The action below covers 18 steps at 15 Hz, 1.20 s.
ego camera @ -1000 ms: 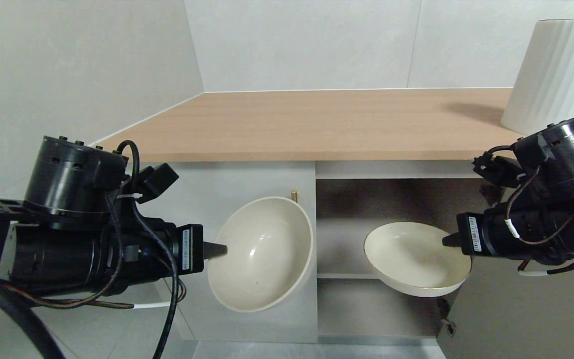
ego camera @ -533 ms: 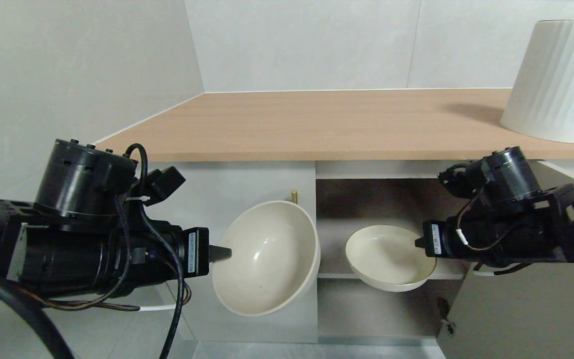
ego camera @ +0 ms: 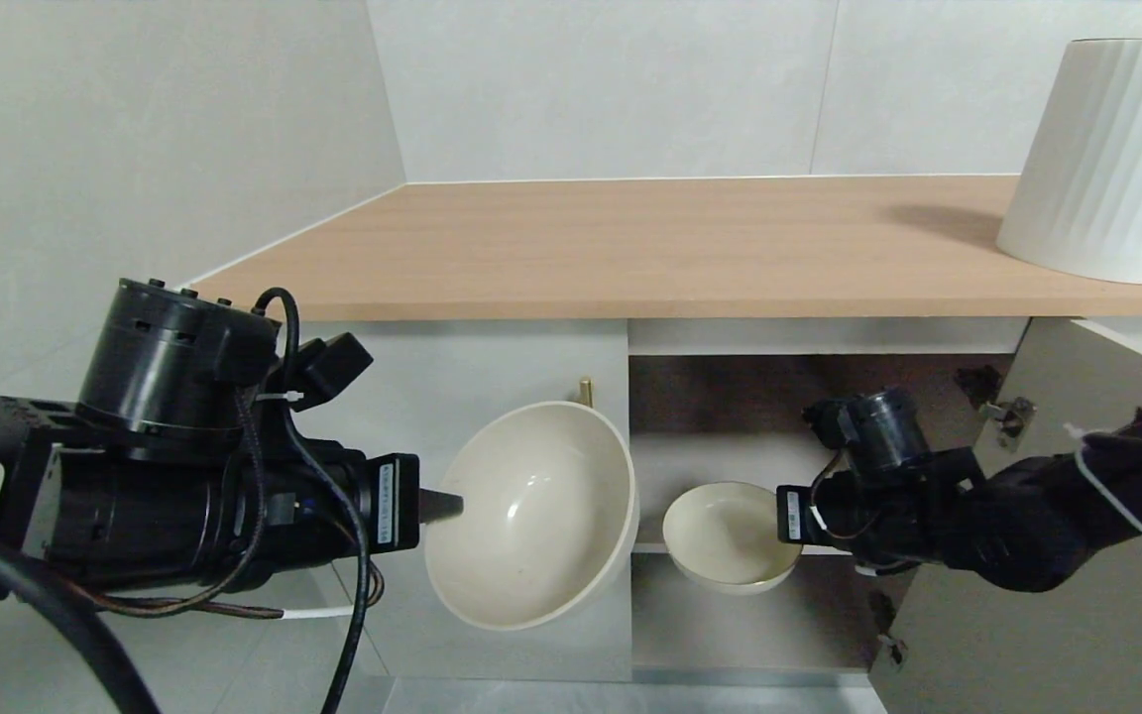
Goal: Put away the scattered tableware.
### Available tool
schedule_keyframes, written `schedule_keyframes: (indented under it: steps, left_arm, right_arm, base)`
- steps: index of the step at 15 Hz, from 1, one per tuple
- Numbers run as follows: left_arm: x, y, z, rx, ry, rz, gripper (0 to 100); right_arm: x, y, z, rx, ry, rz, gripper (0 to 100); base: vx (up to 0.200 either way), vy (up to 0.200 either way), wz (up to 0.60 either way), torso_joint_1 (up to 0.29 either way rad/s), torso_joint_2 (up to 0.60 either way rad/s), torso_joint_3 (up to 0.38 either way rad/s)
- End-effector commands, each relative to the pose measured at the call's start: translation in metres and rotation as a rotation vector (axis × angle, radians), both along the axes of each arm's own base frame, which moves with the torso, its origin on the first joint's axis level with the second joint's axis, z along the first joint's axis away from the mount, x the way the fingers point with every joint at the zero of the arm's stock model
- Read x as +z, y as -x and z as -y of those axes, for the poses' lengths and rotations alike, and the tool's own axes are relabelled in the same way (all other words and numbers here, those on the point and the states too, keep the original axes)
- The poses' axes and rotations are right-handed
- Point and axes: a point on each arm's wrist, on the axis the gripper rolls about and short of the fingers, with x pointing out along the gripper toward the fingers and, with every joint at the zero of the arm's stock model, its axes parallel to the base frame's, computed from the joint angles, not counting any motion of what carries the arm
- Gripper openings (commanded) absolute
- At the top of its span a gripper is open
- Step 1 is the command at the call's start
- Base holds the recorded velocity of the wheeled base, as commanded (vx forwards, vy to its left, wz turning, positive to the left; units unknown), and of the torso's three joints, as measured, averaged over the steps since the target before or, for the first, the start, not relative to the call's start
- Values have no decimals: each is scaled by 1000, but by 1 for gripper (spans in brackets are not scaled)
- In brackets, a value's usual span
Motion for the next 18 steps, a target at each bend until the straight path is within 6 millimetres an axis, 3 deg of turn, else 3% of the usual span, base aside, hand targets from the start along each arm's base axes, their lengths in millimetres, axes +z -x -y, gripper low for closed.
schedule_keyframes:
  steps: [1,11,18]
  left_arm:
    - [-1,-1,0,1,-1,-3,0]
    - [1,0,0,4,3,2,0]
    - [0,-1,0,6,2,-1,0]
  right_arm:
    - [-44,-20,5,-50,30,-31,0]
    - [-92,-85,15,-300,57,27,0]
    - [-103,-102,17,-360,83,59,0]
  base:
    - [0,0,0,0,0,0]
    - [0,0,0,0,0,0]
    - [0,0,0,0,0,0]
